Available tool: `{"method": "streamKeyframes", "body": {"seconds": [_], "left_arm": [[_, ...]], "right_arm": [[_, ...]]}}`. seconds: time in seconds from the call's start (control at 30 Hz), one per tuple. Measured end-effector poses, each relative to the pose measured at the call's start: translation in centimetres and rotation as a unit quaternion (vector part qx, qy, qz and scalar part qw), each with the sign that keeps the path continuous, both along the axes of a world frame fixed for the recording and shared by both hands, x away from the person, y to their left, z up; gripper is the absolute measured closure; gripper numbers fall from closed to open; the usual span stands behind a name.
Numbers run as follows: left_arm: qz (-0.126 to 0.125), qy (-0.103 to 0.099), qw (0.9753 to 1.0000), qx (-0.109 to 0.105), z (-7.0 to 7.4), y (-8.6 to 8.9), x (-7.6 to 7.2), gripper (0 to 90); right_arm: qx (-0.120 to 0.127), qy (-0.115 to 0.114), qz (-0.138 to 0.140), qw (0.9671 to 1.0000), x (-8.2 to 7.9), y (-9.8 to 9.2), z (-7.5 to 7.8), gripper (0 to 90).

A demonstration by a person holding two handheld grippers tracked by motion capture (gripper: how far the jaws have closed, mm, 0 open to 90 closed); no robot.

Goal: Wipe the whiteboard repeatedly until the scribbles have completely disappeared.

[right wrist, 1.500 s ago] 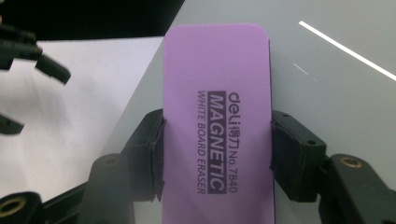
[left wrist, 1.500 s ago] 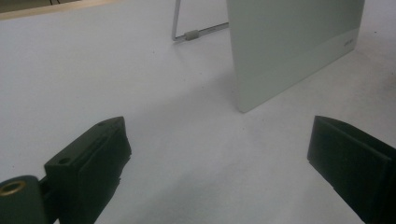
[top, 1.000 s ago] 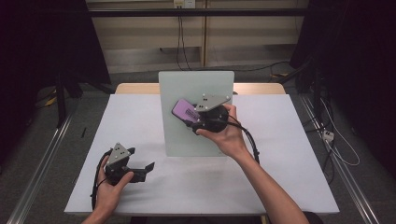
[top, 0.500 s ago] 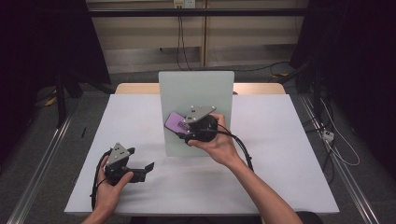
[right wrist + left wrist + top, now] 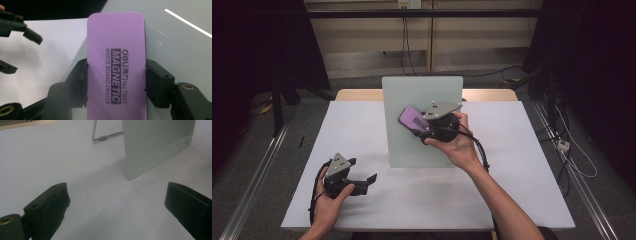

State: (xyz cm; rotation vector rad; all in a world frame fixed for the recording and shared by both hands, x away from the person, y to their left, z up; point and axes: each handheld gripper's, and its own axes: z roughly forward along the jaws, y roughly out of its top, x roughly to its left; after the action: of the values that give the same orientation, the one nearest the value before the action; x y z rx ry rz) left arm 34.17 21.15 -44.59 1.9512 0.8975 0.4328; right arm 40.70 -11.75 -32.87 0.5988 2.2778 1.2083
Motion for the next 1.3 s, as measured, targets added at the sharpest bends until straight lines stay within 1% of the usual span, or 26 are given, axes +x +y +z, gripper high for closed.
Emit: {"method": "streamKeyframes", "body": {"seconds": [0.1,0.17,0.2,0.4,0.63,0.77,0.97,1.07,1.13,1.3], "left_arm": [[-0.001,0.0,1.0,0.003,0.0,0.0,0.0,5.3],[-0.002,-0.001,1.0,0.002,0.0,0.0,0.0,5.3],[-0.002,-0.001,1.0,0.003,0.0,0.0,0.0,5.3],[-0.001,0.0,1.0,0.002,0.0,-0.1,0.0,5.3],[-0.001,0.001,1.0,0.003,0.0,-0.1,0.0,5.3],[-0.002,0.001,1.0,0.004,-0.1,-0.2,0.0,5.3],[-0.002,0.002,1.0,0.004,-0.1,-0.2,0.0,5.3],[-0.001,0.002,1.0,0.004,-0.1,-0.1,0.0,5.3],[0.0,0.001,1.0,0.004,0.0,0.0,0.0,5.3],[-0.001,0.002,1.0,0.003,-0.1,-0.1,0.0,5.3]], "right_arm": [[0.007,-0.007,-0.011,0.9999,0.0,-1.1,0.6,42.3],[0.009,-0.007,-0.013,0.9999,-0.1,-1.6,0.6,42.3],[0.006,-0.007,-0.013,0.9999,-0.2,-1.7,0.4,42.3],[-0.004,0.0,-0.008,1.0,-0.8,-1.9,-1.1,42.3],[-0.009,0.018,-0.002,0.9998,-1.7,-2.5,-3.3,42.3],[-0.019,0.029,0.004,0.9994,-2.1,-2.3,-4.6,42.2],[-0.028,0.04,0.011,0.9987,-2.6,-2.2,-5.8,42.2],[-0.034,0.043,0.012,0.9984,-2.6,-2.4,-5.7,42.2],[-0.034,0.04,0.009,0.9986,-2.6,-2.7,-5.5,42.2],[-0.011,0.022,-0.015,0.9996,-2.4,-4.4,-3.8,42.2]]}}
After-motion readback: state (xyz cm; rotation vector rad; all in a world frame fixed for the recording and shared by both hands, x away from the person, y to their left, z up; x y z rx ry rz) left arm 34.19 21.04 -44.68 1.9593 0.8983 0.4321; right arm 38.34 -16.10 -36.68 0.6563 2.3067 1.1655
